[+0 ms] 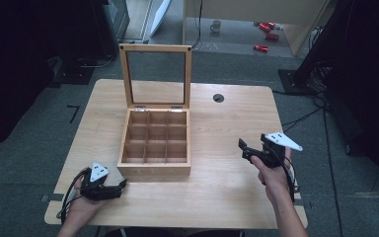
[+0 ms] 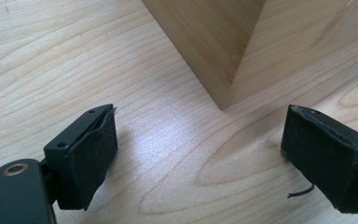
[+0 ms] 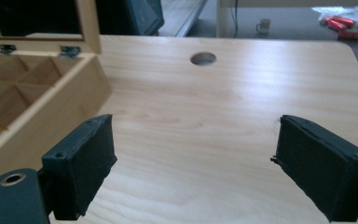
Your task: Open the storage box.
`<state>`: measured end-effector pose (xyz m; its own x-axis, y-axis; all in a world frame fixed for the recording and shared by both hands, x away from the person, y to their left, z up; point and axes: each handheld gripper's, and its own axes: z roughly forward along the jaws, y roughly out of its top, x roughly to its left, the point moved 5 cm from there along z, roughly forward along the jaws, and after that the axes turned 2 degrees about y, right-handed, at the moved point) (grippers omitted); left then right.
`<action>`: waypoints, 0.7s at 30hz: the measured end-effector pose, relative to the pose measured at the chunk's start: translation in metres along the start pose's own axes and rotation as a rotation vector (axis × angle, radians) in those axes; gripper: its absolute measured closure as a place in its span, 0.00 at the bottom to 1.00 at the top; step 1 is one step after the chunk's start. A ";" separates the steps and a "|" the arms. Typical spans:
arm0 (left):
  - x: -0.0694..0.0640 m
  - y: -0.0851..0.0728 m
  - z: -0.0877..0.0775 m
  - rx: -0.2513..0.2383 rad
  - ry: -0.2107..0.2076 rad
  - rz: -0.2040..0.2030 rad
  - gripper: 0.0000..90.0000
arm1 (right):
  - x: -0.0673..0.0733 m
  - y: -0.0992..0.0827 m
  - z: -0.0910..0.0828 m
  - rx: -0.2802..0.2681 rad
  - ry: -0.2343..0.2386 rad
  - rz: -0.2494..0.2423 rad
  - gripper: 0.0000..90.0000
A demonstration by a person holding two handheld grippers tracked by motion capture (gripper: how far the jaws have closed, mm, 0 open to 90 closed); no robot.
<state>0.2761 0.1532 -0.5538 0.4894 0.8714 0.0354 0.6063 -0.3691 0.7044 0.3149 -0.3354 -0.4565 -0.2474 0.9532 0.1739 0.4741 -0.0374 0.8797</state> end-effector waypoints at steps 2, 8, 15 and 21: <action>0.000 0.000 0.000 0.000 0.000 0.000 0.12 | -0.009 -0.010 -0.004 0.007 -0.016 0.019 0.13; 0.000 0.000 0.000 0.000 0.002 0.001 0.13 | -0.034 -0.032 -0.018 0.022 -0.075 0.042 0.13; 0.000 0.000 0.000 0.000 0.003 0.002 0.13 | -0.055 -0.059 -0.034 0.058 -0.114 0.066 0.13; 0.000 0.000 -0.001 0.001 0.002 0.001 0.13 | -0.066 -0.096 -0.043 0.124 -0.149 0.084 0.13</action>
<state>0.2754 0.1534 -0.5536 0.4889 0.8715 0.0371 0.6066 -0.3703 0.7035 0.2495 -0.4076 -0.5333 -0.0794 0.9825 0.1684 0.5908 -0.0897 0.8019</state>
